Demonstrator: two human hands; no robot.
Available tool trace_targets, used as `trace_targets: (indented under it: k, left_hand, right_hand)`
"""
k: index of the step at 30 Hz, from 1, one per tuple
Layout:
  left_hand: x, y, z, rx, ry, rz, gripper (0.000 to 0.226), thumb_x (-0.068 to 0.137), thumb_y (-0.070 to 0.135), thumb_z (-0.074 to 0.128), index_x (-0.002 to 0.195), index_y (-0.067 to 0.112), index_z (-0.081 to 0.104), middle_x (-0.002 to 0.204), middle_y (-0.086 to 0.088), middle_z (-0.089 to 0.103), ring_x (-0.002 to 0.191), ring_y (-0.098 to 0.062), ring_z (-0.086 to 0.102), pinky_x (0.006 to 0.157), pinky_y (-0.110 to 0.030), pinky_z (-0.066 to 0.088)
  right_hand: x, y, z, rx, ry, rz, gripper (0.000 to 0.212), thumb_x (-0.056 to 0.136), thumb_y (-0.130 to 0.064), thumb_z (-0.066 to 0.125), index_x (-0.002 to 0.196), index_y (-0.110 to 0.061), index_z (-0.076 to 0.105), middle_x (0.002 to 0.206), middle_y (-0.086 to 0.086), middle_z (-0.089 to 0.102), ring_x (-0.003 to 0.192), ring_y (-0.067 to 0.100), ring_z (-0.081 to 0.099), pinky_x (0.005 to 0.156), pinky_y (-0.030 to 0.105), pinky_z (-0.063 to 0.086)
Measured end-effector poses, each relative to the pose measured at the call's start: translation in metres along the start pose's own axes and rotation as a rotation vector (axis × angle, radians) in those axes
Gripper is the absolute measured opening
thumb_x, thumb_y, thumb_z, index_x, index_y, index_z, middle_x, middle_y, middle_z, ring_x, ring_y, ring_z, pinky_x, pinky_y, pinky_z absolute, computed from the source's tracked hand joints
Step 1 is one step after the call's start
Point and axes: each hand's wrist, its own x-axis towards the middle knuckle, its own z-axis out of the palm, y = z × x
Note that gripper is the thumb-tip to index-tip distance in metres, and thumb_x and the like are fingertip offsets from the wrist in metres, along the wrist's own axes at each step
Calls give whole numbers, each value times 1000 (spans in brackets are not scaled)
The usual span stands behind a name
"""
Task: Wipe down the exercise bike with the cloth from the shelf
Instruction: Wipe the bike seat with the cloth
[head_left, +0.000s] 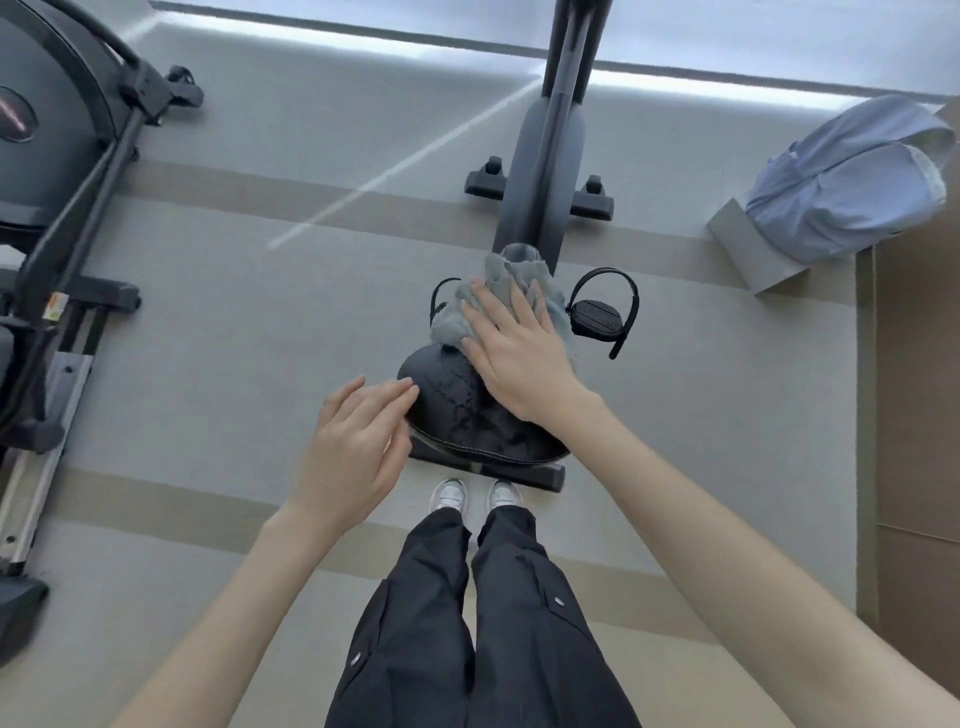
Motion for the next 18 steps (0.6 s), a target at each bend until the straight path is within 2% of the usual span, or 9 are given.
trace_targets:
  k: [2,5,7,9,11,15,18]
  left_hand:
    - [-10,1,3,4,34,41,34,92,12,42,111,0,67,118,-9,66,107,-23,64,102,-47,39]
    - [-19,3,8,9,67,70,32,90,11,45,110,-1,68,118,-10,66,109,-24,63,102,-45,38]
    - [-20,3,10,5,84,62,32,89,10,46,109,0,69,118,-9,67,110,-25,63,102,-45,37]
    - [-18,3,10,-5,94,49,32,89,10,46,108,0,70,116,-8,67,111,-25,62,101,-46,37]
    - [-18,3,11,-19,99,33,32,88,10,47,108,1,70,117,-8,67,112,-24,62,101,-46,37]
    - [-23,2,15,-53,65,0,36,87,9,45,116,3,66,125,-7,63,119,-22,57,103,-48,36]
    - [-26,1,16,-57,44,-30,40,88,9,41,120,5,64,129,-5,60,122,-22,54,103,-50,34]
  right_hand:
    - [-30,-6,0,-17,-41,-63,51,101,-39,26,147,-16,28,156,3,21,141,32,21,118,46,2]
    - [-74,-4,-2,-52,-44,-158,52,99,-38,28,144,-13,36,152,6,32,135,32,36,116,48,18]
    - [-97,3,-3,-94,-44,-221,50,99,-36,31,141,-13,41,149,6,36,133,32,40,112,51,27]
    - [-106,11,-4,-116,-58,-269,49,99,-36,31,141,-14,42,149,6,36,134,31,40,111,51,30]
    - [-94,11,-6,-105,-81,-275,50,99,-37,30,142,-15,39,150,5,34,136,29,36,112,52,27]
    - [-32,-4,-9,-108,-121,-239,53,100,-42,23,146,-19,31,154,1,26,141,27,25,118,49,8]
    - [20,-18,-8,-123,-105,-243,47,100,-39,30,141,-20,42,150,1,36,137,25,34,116,42,8]
